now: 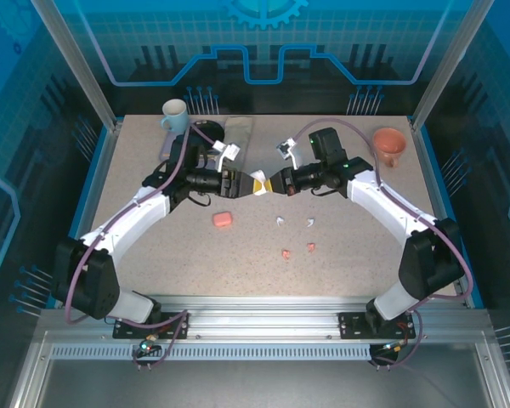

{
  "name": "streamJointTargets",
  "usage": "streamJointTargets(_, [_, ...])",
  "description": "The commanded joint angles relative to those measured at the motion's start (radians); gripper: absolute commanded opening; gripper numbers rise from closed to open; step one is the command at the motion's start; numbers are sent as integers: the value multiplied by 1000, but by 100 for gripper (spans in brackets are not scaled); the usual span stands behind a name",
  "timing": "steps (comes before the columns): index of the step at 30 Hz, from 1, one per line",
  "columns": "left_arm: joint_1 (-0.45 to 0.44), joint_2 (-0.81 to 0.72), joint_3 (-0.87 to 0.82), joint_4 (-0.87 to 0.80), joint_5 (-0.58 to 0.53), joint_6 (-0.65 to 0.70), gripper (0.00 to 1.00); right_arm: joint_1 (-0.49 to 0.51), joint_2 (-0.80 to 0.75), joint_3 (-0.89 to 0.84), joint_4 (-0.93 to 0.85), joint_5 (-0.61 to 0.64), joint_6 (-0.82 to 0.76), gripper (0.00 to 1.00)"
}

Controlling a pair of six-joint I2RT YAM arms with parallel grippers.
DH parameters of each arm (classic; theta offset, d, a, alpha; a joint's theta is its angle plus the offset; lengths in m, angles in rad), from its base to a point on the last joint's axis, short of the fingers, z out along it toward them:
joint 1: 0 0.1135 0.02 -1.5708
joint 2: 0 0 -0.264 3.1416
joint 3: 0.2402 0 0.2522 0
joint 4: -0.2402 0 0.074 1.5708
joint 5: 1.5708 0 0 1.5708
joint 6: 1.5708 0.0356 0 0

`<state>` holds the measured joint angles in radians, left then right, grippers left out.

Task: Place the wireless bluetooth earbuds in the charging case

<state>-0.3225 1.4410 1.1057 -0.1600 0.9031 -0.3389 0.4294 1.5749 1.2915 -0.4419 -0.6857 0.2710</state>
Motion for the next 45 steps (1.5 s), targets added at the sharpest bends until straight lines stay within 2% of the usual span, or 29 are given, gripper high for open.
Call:
streamJointTargets(1, [33,17,56,-100,56,84,88,-3,15,47,-177,78,-138,0])
streamJointTargets(4, [58,51,102,-207,100,156,89,-4,8,69,-228,120,-207,0])
streamJointTargets(8, [63,101,164,-360,103,266,89,16,4,105,-305,189,-324,0])
streamJointTargets(13, [63,159,213,-484,137,357,88,45,17,150,-366,257,-434,0])
streamJointTargets(20, [61,225,249,-552,182,405,85,66,75,207,-418,290,-517,0])
streamJointTargets(27, [53,331,390,-737,191,515,77,116,155,275,-458,338,-557,0])
streamJointTargets(32, [53,371,415,-790,173,553,74,127,185,304,-475,361,-572,0])
streamJointTargets(37, [54,394,395,-766,151,546,71,119,197,312,-465,365,-576,0])
streamJointTargets(45, [54,481,453,-815,149,574,61,104,249,347,-450,347,-576,0])
